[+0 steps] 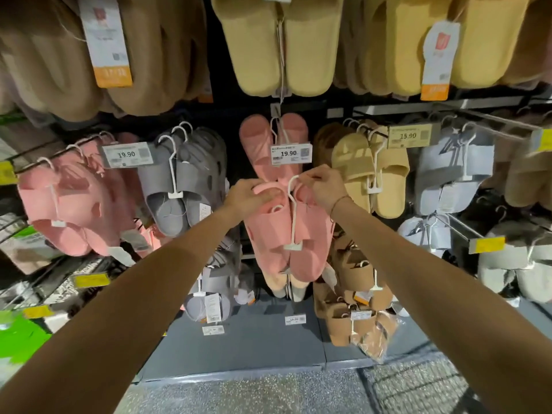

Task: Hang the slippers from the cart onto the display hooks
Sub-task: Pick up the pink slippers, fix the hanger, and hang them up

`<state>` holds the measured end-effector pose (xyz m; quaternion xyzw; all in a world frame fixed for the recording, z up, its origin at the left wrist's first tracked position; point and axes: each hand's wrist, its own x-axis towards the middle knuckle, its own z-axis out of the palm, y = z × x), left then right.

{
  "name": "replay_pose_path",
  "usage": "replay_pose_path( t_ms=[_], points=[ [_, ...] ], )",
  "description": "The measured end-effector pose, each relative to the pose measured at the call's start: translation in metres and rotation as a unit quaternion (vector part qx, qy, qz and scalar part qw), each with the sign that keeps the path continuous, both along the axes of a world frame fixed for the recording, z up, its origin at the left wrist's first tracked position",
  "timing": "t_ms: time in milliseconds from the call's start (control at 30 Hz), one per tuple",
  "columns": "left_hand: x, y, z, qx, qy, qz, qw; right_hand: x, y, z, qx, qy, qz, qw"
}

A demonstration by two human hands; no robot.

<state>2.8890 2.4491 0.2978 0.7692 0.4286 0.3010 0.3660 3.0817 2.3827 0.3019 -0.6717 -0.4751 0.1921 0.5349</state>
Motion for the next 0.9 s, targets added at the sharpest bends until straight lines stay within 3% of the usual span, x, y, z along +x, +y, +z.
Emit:
replay_pose_path(
  t_ms=[367,633,900],
  points=[
    [0.004,0.028,0.013,-0.002,-0.18,-0.016,0.984,0.018,0.026,0.023,0.161,-0.073,0.085,0.98],
    [0.004,0.033,0.016,0.005,-0.176,-0.036,0.984,0.028,0.028,0.023,0.21,-0.088,0.13,0.965],
    [-0.014,0.026,0.012,-0.041,-0.209,-0.066,0.975,0.033,0.03,0.028,0.194,-0.112,0.217,0.95]
  ],
)
